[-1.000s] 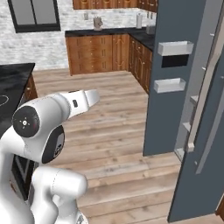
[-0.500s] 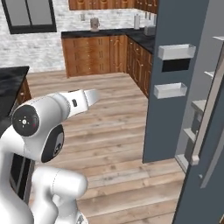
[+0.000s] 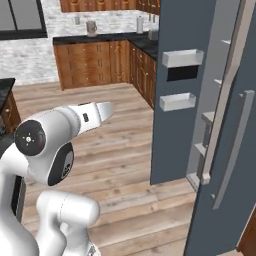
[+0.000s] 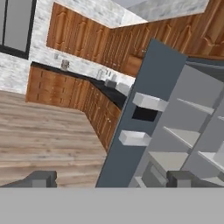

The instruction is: Retrieve the kiwi and mango from the fridge and place them into the bowl on the dining table.

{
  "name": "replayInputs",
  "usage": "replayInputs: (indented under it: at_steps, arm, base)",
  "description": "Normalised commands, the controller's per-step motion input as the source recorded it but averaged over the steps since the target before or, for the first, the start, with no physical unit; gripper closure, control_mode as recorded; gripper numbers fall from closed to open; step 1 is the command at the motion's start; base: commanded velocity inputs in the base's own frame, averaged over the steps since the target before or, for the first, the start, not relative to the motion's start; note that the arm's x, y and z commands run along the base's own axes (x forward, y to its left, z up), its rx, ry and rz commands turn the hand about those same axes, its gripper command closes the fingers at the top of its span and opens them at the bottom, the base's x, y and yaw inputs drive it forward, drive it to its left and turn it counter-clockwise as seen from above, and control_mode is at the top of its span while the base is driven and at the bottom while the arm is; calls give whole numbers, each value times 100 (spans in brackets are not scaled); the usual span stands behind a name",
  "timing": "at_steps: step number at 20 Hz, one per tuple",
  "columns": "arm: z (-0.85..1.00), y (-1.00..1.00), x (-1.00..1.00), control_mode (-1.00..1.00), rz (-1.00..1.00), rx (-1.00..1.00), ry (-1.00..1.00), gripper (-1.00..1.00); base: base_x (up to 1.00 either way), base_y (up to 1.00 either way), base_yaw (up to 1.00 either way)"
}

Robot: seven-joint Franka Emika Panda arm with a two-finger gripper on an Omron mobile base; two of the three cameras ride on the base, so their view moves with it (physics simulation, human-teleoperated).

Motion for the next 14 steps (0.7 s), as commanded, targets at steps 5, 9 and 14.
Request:
replayInputs:
  at_steps: [5, 9, 14]
  arm:
    - [0, 0, 0, 100, 0, 0, 0, -100]
    - [0, 0, 0, 100, 0, 0, 0, -100]
    - [0, 0, 0, 100, 0, 0, 0, -100]
  base:
    - [35, -12, -27]
    - [51, -4, -30]
    - [61, -3, -32]
